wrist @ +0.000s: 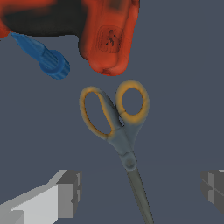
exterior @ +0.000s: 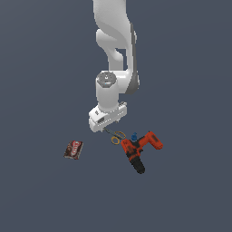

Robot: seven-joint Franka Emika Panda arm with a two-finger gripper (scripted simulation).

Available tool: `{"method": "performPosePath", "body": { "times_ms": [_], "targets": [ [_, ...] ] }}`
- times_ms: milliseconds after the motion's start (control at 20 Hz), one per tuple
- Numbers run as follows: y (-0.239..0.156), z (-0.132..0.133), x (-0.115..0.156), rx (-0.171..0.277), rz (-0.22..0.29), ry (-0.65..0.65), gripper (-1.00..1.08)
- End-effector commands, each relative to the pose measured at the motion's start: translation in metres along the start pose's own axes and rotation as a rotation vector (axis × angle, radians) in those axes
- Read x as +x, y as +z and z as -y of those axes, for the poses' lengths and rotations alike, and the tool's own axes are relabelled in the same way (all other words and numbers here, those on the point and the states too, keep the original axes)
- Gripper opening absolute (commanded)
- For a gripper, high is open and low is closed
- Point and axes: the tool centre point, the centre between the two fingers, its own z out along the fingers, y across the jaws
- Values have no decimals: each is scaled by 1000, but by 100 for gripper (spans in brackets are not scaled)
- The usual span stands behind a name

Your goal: Pick up a designated object from a clutter of objects.

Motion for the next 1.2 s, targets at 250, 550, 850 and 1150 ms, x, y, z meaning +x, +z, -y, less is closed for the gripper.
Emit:
{"method": "performPosePath", "body": {
  "times_ms": [250, 550, 850, 1150],
  "targets": [
    [23, 9, -11, 4, 1, -83, 100],
    [25, 10, -12, 5, 2, -90, 100],
    [38, 10, -13, 5, 2, -91, 100],
    [64, 11, -13, 5, 2, -94, 100]
  ]
}}
